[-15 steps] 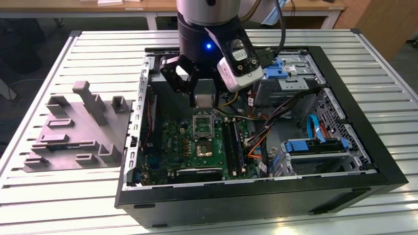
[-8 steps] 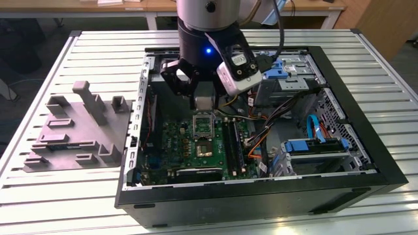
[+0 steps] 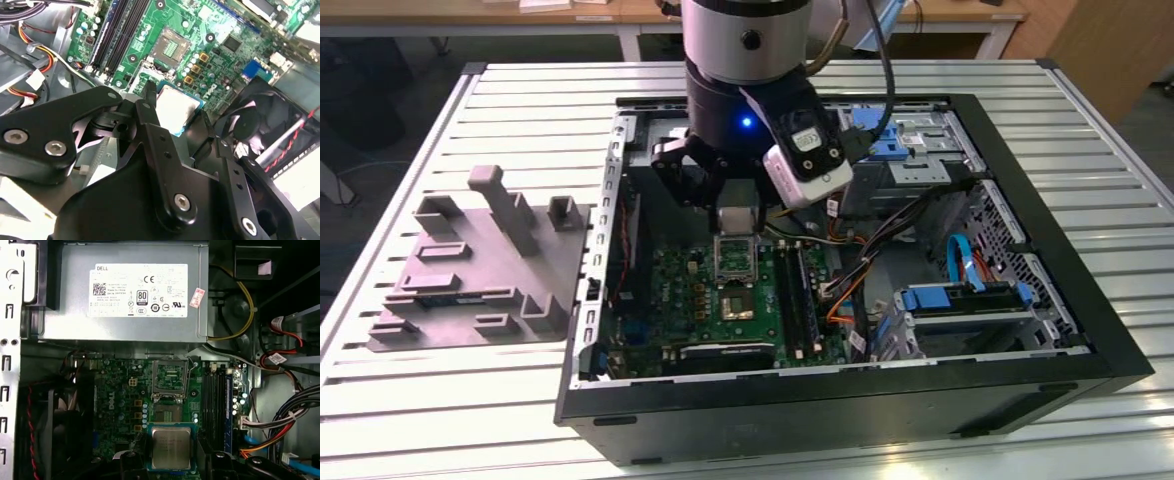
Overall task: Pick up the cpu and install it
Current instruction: 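Place the cpu into insertion slot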
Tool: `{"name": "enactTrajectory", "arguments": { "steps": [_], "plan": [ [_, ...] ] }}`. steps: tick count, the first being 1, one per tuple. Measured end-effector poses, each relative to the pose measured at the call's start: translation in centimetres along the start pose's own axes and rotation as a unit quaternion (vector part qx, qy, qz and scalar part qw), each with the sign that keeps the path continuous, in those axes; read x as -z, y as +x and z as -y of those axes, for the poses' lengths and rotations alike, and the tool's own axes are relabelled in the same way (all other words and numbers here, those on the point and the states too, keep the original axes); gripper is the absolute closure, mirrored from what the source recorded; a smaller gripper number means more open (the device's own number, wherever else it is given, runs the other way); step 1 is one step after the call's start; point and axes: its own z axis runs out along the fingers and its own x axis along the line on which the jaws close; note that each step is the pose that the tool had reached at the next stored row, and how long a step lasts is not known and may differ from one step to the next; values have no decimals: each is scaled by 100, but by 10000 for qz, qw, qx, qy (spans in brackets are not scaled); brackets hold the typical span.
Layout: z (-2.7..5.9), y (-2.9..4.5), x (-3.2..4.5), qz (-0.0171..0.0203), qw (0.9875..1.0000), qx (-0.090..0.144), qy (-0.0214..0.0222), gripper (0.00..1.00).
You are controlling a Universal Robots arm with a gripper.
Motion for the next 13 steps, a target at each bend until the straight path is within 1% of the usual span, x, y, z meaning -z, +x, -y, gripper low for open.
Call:
{"name": "enactTrajectory", "arguments": {
  "steps": [5,13],
  "plan": [
    [3,-41,-90,-1,10000,29,1,53],
    [7,-47,-236,-1,10000,29,0,53]
  ]
}}
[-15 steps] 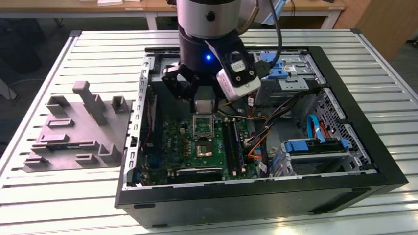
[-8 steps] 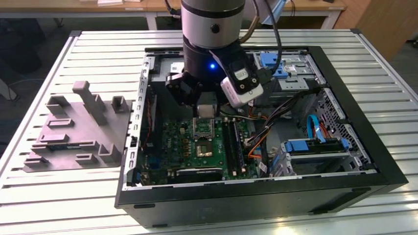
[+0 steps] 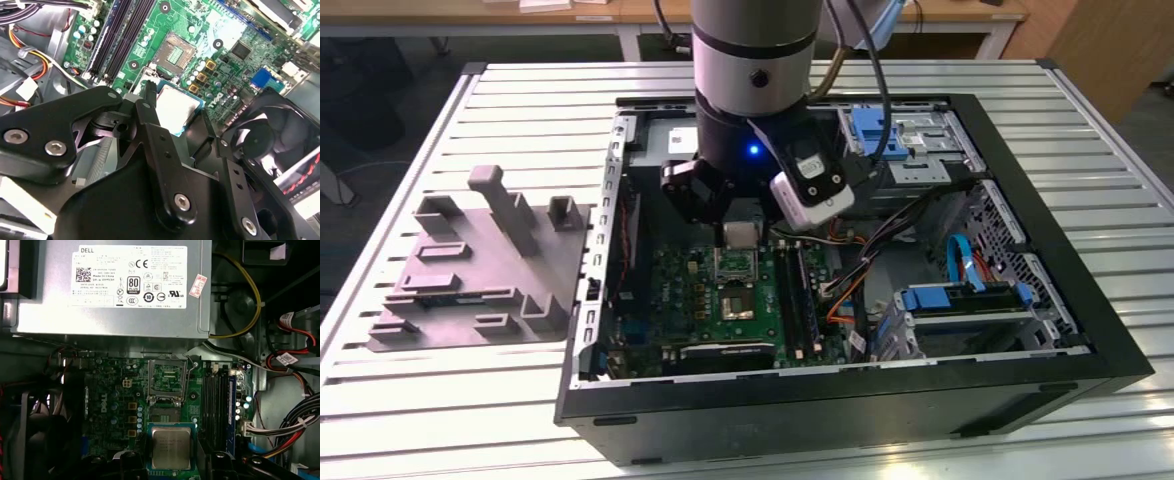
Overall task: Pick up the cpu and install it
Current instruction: 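Place the cpu into insertion slot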
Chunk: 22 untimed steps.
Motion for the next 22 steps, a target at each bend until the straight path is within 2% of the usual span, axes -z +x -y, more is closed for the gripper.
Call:
{"name": "enactTrajectory", "arguments": {
  "steps": [12,18,22],
  "plan": [
    [8,-3,-213,-4,10000,0,0,53],
    [8,-3,-214,-5,10000,0,1,53],
    [10,-4,-269,-5,10000,0,0,53]
  ]
}}
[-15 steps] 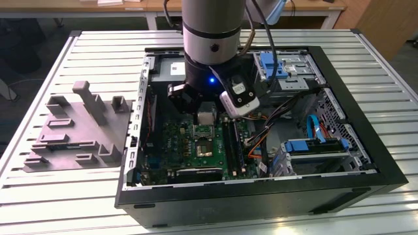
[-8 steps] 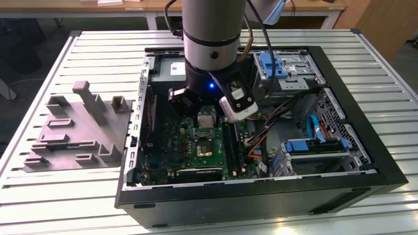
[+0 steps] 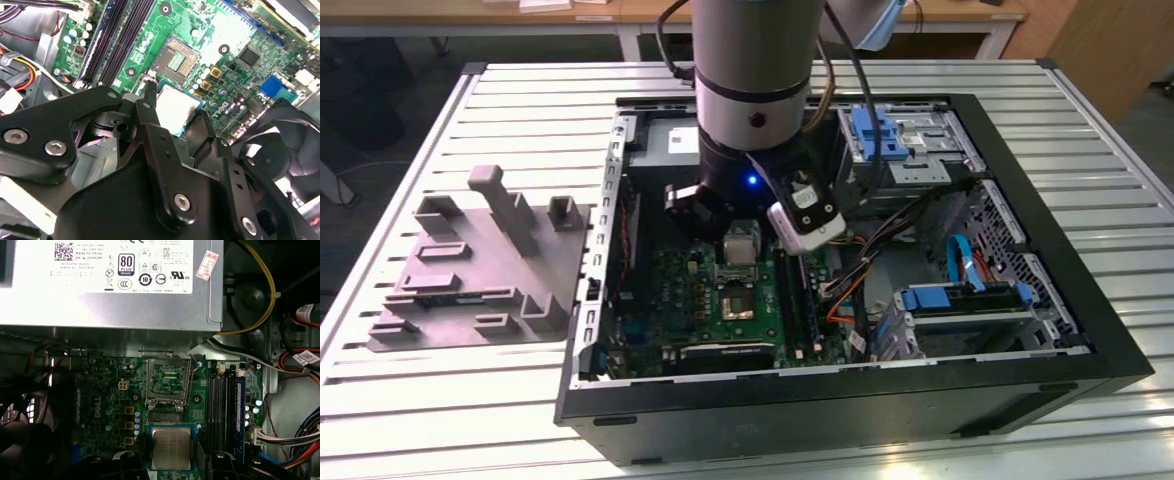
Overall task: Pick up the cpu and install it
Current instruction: 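Place the cpu into insertion slot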
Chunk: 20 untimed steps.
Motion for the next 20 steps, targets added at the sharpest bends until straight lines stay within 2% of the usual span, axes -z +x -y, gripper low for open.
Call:
{"name": "enactTrajectory", "arguments": {
  "steps": [13,20],
  "plan": [
    [8,-4,-233,0,10000,0,0,53],
    [12,-4,-262,-1,10000,-1,10,53]
  ]
}}
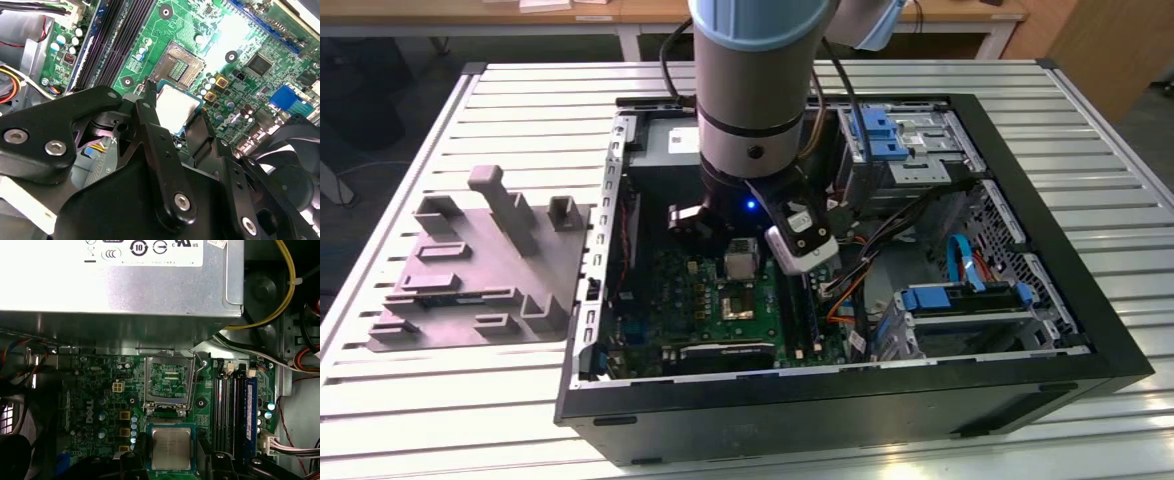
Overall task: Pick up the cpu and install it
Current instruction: 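Place the cpu into insertion slot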
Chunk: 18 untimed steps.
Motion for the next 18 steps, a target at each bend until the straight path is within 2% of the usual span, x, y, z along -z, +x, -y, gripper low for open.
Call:
{"name": "enactTrajectory", "arguments": {
  "steps": [2,5,8,9,18],
  "plan": [
    [0,0,-17,2,10000,1,2,53],
    [3,0,-45,0,10000,-1,47,53],
    [5,1,-55,-3,9998,-3,174,53],
    [6,0,-66,-3,9998,-4,196,53],
    [21,-2,-227,-3,9998,-17,197,53]
  ]
}}
